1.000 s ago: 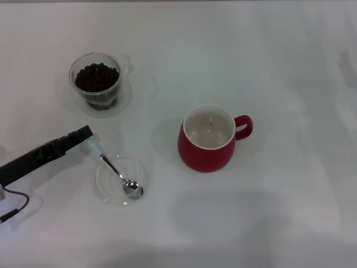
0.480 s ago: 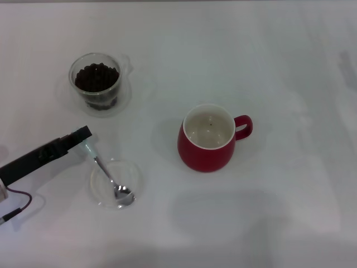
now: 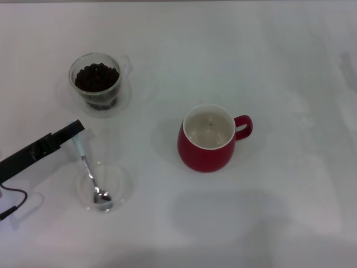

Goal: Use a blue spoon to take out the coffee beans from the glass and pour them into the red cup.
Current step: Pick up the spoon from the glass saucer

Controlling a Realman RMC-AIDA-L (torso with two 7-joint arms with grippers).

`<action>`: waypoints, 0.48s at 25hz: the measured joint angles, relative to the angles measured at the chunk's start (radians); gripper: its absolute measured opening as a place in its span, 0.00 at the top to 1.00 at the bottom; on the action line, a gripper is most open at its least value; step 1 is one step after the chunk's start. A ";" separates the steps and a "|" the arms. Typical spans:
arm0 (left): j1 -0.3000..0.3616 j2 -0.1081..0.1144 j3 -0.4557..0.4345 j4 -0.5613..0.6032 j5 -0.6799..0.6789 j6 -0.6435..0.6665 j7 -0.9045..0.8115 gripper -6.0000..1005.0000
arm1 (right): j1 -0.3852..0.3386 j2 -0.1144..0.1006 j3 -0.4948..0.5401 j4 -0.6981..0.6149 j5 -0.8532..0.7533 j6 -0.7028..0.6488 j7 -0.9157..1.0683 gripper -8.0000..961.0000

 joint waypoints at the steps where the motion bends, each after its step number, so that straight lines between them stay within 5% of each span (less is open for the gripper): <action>1: 0.000 0.000 0.000 0.000 -0.006 0.005 0.001 0.83 | 0.000 0.000 0.000 0.000 0.000 0.000 0.000 0.12; 12: 0.020 0.002 -0.002 0.033 -0.064 0.037 0.005 0.86 | 0.000 0.000 0.000 0.000 0.001 0.000 0.001 0.12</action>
